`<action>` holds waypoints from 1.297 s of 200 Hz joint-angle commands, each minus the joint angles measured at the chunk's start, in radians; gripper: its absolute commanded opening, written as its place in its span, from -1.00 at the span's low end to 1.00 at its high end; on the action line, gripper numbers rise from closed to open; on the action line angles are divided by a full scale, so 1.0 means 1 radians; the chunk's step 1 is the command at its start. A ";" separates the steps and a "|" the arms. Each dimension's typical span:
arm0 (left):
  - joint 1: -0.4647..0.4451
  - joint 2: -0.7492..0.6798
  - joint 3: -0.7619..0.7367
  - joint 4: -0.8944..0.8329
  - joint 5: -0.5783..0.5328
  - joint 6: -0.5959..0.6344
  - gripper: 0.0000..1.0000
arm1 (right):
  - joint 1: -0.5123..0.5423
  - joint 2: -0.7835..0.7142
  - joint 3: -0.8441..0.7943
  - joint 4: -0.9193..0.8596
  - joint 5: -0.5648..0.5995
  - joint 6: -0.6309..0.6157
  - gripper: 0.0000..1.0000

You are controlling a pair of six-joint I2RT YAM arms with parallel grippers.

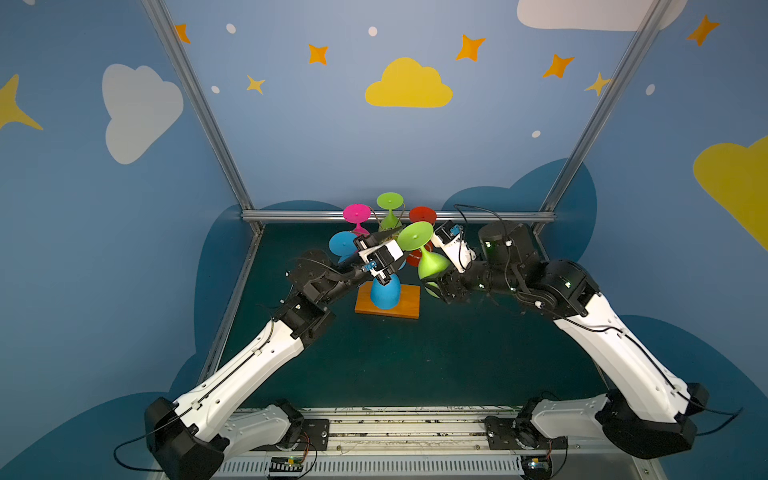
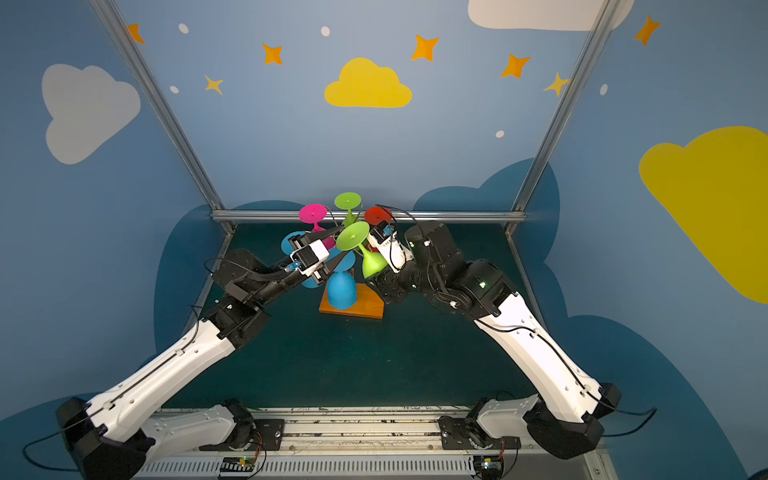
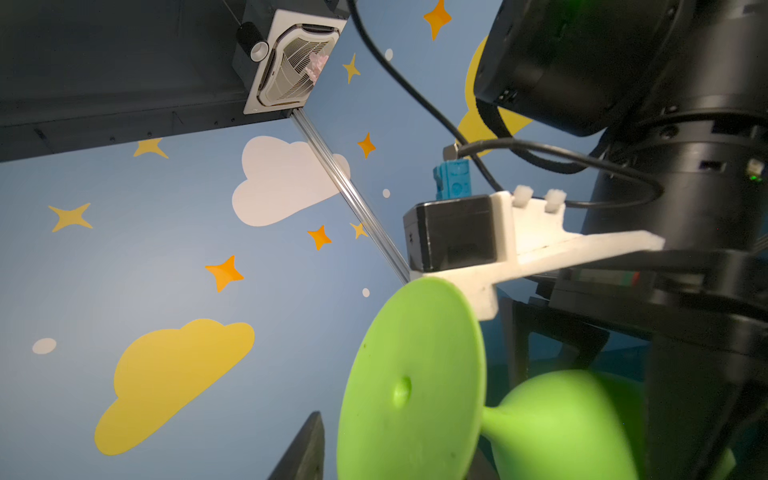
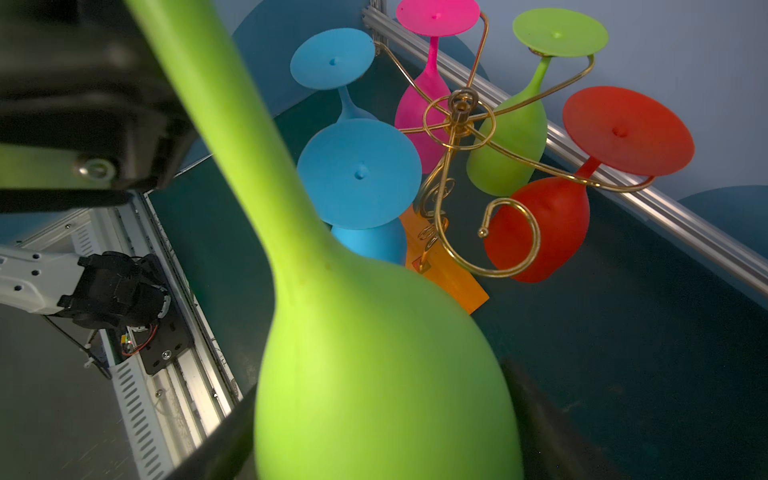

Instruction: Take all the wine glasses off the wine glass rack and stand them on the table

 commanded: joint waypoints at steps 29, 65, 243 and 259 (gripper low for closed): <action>-0.005 -0.003 0.024 0.002 -0.003 0.014 -0.39 | 0.009 0.003 0.023 -0.015 0.003 0.017 -0.36; -0.005 -0.008 0.024 -0.006 -0.010 0.008 -0.68 | 0.011 -0.008 0.000 0.006 -0.012 0.029 -0.32; 0.035 -0.067 0.053 -0.241 -0.266 -0.430 -0.95 | -0.036 -0.408 -0.402 0.612 -0.131 0.192 0.74; 0.065 -0.062 0.056 -0.257 -0.240 -0.483 -0.94 | -0.038 -0.472 -0.441 0.631 -0.113 0.193 0.74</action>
